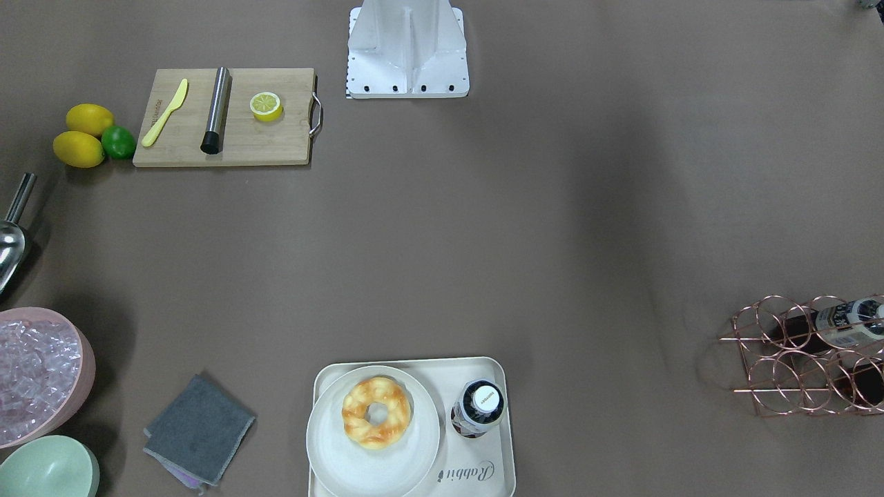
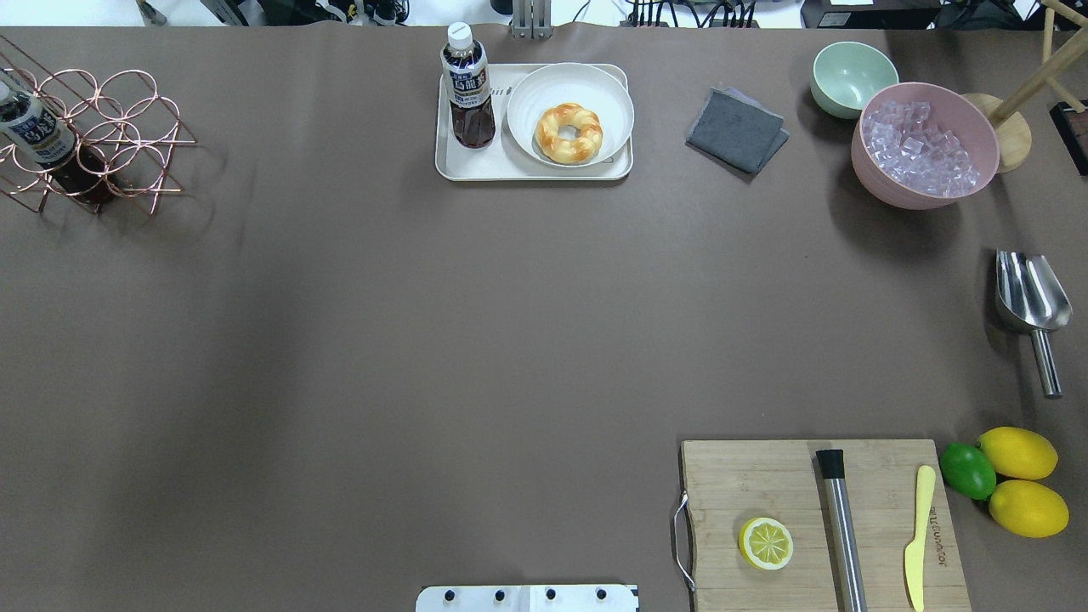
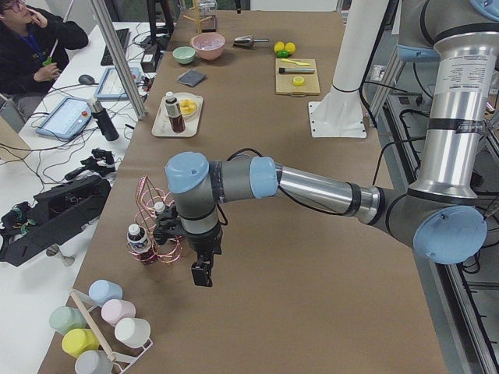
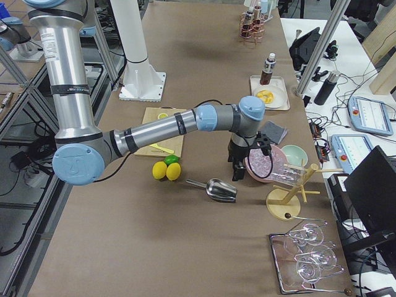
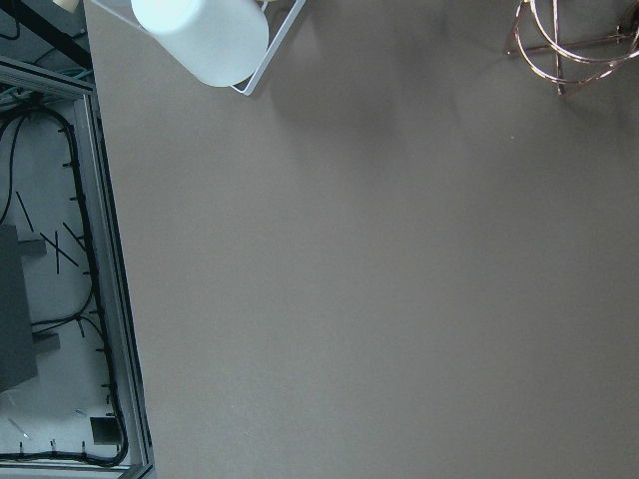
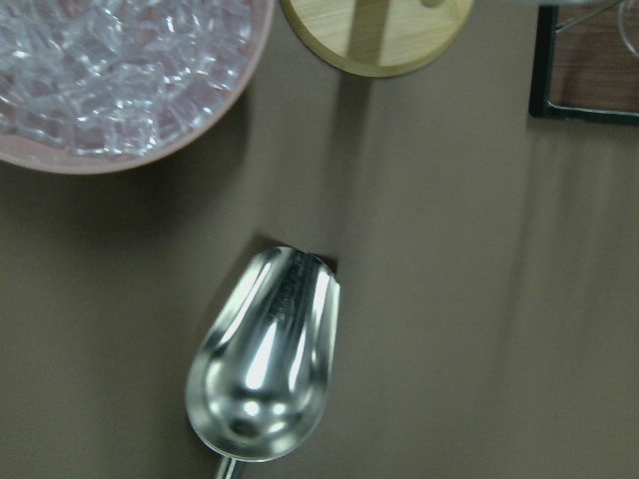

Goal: Place donut on tray

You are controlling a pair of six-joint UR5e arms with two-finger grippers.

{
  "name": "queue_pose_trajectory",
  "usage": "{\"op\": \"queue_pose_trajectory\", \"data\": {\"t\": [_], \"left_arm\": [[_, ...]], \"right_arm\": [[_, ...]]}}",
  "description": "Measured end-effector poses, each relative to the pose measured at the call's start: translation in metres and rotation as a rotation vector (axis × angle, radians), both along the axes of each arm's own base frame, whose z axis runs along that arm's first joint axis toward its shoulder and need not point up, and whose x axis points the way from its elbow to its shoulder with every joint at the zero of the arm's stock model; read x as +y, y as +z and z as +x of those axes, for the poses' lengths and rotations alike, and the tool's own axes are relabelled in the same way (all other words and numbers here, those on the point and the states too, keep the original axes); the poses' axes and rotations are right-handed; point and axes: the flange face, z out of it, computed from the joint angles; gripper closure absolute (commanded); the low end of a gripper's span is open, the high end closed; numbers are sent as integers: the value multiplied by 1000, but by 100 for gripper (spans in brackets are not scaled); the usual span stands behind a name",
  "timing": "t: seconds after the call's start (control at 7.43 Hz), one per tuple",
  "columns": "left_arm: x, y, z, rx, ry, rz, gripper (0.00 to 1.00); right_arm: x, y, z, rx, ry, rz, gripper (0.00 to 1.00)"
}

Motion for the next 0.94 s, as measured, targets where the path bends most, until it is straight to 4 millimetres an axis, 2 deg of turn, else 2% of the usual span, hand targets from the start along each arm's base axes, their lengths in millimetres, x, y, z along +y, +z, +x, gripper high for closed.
{"op": "queue_pose_trajectory", "data": {"t": [0.13,0.4,0.54,0.94], "left_arm": [[0,1,0,0,0,-1,2],[1,3,0,1,0,-7,2],[3,5,1,1,1,-11,2],[4,7,1,2,5,-13,2]], "right_arm": [[3,22,21,6,-22,-20,0],[12,55,46,8,-23,-60,0],[20,69,55,5,-13,-78,0],[28,93,68,2,13,-109,0]]}}
